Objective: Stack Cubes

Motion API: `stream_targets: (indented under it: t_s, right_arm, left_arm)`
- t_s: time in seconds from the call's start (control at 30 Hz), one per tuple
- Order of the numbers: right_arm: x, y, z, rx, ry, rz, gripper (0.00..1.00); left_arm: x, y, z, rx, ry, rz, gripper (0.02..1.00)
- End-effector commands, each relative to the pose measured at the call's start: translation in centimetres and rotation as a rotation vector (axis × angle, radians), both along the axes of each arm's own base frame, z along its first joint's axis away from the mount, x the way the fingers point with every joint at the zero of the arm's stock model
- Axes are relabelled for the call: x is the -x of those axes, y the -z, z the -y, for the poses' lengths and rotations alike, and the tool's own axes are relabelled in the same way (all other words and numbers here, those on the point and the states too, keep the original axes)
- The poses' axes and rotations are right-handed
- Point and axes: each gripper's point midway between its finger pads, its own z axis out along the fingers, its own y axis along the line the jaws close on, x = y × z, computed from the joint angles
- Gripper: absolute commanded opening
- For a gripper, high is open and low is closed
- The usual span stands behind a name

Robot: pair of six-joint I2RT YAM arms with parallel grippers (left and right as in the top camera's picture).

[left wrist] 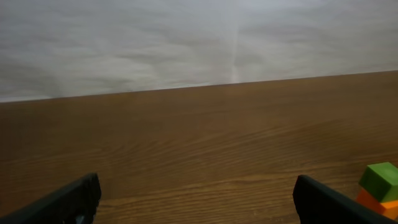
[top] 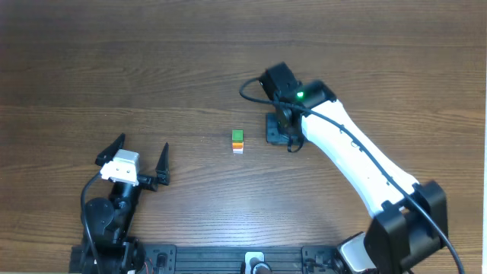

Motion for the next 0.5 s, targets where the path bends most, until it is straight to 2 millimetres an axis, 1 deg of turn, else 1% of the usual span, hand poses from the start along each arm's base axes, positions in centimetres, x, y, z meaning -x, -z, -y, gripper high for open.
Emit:
stream_targets:
  t_s: [0.03,0.07,0.1,0.17,0.23,0.43,0.5]
  right_arm:
    - [-0.8,-5.5,-3.1,-0.039,-0.022,0.125,0.121]
    - [-0.8,-6.0,-3.6,-0.048,-0.025,0.135,0.123]
    - [-0.5,-6.8,-4.7,-0.066,-0.015,0.142,0.123]
    - [-0.2,-6.9,-5.6,-0.076,0.004,0.131,0.121]
    - [-0.1,-6.6,-6.4,-0.08,0.013,0.116,0.119]
    - [-0.1,-4.8,-9.0,-0.064,0.013,0.072,0.115]
    - [-0.1,-4.3,-9.5,-0.058,0.01,0.063,0.115]
  left_arm:
    - [0.0,0.1,0.1,-0.013,0.007,0.005,0.998]
    - [0.0,0.1,0.1,-0.013,0.007,0.005,0.998]
    - [0.0,0.1,0.1,-0.013,0.007,0.005,0.998]
    - [0.0,0.1,0.1,-0.013,0.007,0.005,1.0]
    - [0.0,0.1,0.1,-0.013,0.007,0.005,0.998]
    - [0.0,0.1,0.1,-0.013,0.007,0.005,0.998]
    - [0.0,0.1,0.1,-0.013,0.007,0.005,1.0]
